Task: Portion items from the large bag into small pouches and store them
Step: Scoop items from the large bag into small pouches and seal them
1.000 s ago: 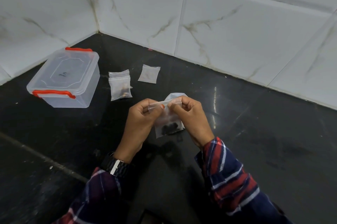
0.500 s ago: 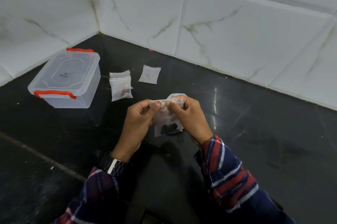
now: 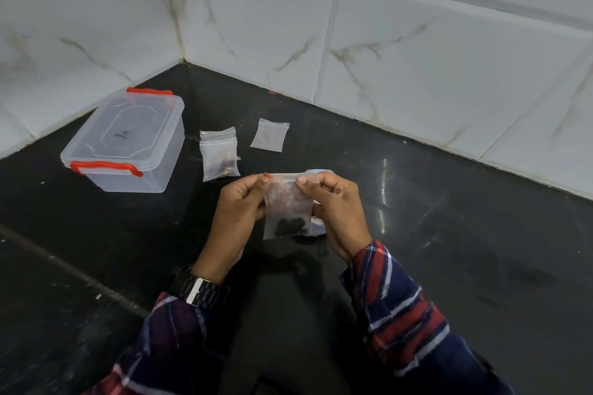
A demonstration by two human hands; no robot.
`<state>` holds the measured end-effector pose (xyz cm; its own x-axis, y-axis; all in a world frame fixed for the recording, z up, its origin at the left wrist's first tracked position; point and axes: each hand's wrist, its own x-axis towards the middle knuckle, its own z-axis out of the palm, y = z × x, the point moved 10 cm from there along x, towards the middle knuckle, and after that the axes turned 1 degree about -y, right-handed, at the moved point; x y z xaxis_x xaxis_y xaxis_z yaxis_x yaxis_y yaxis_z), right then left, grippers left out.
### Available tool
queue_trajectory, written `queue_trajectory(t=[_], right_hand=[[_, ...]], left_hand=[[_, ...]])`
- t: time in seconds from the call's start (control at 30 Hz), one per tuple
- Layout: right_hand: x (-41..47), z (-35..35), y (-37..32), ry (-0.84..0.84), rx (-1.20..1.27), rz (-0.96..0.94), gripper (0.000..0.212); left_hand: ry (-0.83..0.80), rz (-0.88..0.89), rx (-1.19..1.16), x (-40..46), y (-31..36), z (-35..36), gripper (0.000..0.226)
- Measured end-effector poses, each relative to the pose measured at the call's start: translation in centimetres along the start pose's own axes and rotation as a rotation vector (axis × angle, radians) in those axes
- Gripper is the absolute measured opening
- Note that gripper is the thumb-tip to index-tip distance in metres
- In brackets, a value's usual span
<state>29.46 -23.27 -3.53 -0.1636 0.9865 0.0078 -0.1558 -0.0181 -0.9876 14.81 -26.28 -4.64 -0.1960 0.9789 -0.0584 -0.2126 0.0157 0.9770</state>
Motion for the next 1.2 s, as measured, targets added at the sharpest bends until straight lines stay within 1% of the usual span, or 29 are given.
queue_trajectory(t=[0.13, 0.2, 0.3, 0.37, 0.4, 0.47, 0.53, 0.57, 0.63, 0.67, 0.7, 0.77, 0.83, 0.9, 0.97, 1.03, 1.07, 1.13, 1.2], right_hand=[[0.2, 1.1, 0.1, -0.036, -0.083, -0.007, 0.016], [0.4, 1.4, 0.1, -0.019, -0.127, -0.026, 0.016], [0.9, 1.4, 0.3, 0.030, -0.124, -0.019, 0.018], [1.4, 1.6, 0.8, 0.051, -0.109, 0.006, 0.020], [1.9, 1.8, 1.1, 0.051, -0.104, 0.020, 0.022], [2.8, 2.7, 1.7, 0.027, -0.104, 0.036, 0.026], [3.6, 4.1, 2.1, -0.017, -0.130, 0.037, 0.035], [4.0, 4.7, 2.5, -0.031, -0.160, 0.035, 0.036], [4.6, 5.4, 2.9, -0.035, -0.254, 0.026, 0.024], [4.9, 5.9, 3.2, -0.049, -0.286, 0.027, 0.025], [5.1, 6.2, 3.5, -0.072, -0.301, 0.026, 0.031], [5.6, 7.1, 4.2, -0.136, -0.334, 0.018, 0.039], [6.0, 7.9, 4.8, -0.182, -0.402, 0.000, 0.035], [6.9, 8.3, 5.1, -0.181, -0.492, -0.042, 0.031], [8.0, 8.6, 5.3, -0.165, -0.554, -0.048, 0.027], [9.2, 9.1, 5.6, -0.175, -0.568, -0.026, 0.021], [9.8, 9.5, 5.8, -0.176, -0.571, -0.014, 0.021], [10.8, 9.9, 6.4, -0.159, -0.589, 0.008, 0.026], [11.7, 10.3, 7.3, -0.150, -0.624, 0.030, 0.034]], left_hand=[[0.116, 0.040, 0.097, 0.3, 0.4, -1.7, 0.023], [0.129, 0.039, 0.104, 0.7, 0.4, -2.2, 0.022], [0.129, 0.006, 0.080, 0.9, 0.1, -2.7, 0.019], [0.131, 0.031, 0.058, 1.1, 0.4, -3.2, 0.012], [0.151, 0.051, 0.055, 1.2, 0.6, -3.8, 0.013], [0.188, 0.072, 0.047, 1.2, 0.8, -5.0, 0.019], [0.200, 0.085, 0.065, 1.4, 0.8, -5.9, 0.014], [0.208, 0.091, 0.077, 1.5, 0.8, -6.4, 0.010], [0.226, 0.093, 0.076, 1.8, 0.7, -7.4, 0.013], [0.229, 0.094, 0.074, 2.2, 0.6, -7.9, 0.017], [0.223, 0.089, 0.085, 2.6, 0.6, -8.3, 0.020], [0.201, 0.061, 0.149, 3.6, 0.5, -9.1, 0.027], [0.153, 0.018, 0.235, 4.6, 0.3, -9.7, 0.040], [0.077, -0.019, 0.303, 5.6, -0.3, -9.8, 0.055], [0.037, -0.033, 0.404, 6.4, -0.9, -10.0, 0.065], [0.075, 0.006, 0.505, 7.4, -0.9, -10.6, 0.066], [0.107, 0.032, 0.533, 7.9, -0.8, -10.9, 0.063], [0.166, 0.052, 0.578, 8.7, -0.8, -11.4, 0.054], [0.191, 0.046, 0.661, 9.5, -1.4, -11.8, 0.047]])
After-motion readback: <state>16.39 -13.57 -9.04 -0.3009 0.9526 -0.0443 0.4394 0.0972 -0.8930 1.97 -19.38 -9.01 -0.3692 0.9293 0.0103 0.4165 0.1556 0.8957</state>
